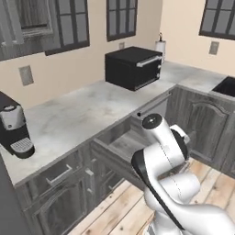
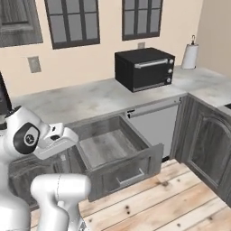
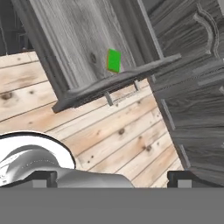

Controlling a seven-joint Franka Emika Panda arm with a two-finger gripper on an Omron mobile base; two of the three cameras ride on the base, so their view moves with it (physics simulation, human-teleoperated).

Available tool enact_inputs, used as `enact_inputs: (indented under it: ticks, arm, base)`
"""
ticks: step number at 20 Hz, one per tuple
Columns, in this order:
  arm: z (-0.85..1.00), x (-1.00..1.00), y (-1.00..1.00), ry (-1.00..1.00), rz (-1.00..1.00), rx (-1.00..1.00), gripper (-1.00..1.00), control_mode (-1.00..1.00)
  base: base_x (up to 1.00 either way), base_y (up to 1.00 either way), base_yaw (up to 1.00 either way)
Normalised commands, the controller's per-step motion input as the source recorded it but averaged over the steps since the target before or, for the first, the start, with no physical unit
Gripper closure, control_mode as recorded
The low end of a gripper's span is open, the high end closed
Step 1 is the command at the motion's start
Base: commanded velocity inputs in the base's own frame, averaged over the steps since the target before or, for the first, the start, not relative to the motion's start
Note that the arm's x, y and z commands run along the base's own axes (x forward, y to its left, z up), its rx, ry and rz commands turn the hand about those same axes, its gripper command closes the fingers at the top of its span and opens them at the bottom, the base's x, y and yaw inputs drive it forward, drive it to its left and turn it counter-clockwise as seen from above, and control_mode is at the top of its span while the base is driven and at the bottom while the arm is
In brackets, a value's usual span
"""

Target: Restock the sink supplies by placing the sponge and soap dispenser on the counter and next to the sink. Make sure the soap dispenser is upright.

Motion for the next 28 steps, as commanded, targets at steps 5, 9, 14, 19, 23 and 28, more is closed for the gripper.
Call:
enact_inputs:
  ticks: [5, 9, 14, 19, 23, 28]
  arm:
    - [0.0, 0.0, 0.0, 0.0, 0.0, 0.0, -1.0, 1.0]
    - [0.0, 0.0, 0.0, 0.0, 0.0, 0.0, -1.0, 1.0]
    - [0.0, 0.0, 0.0, 0.0, 0.0, 0.0, -1.0, 1.0]
    - [0.0, 0.0, 0.0, 0.0, 0.0, 0.0, -1.0, 1.0]
    - [0.0, 0.0, 0.0, 0.0, 0.0, 0.0, -1.0, 1.0]
    - [0.0, 0.0, 0.0, 0.0, 0.0, 0.0, -1.0, 1.0]
  base:
    - [0.1, 0.84, -0.34]
    - [0.56, 0.34, -0.49]
    - [0.3, 0.46, -0.4]
    - [0.1, 0.58, -0.25]
    - [0.48, 0.17, -0.22]
    - [0.25, 0.05, -0.17]
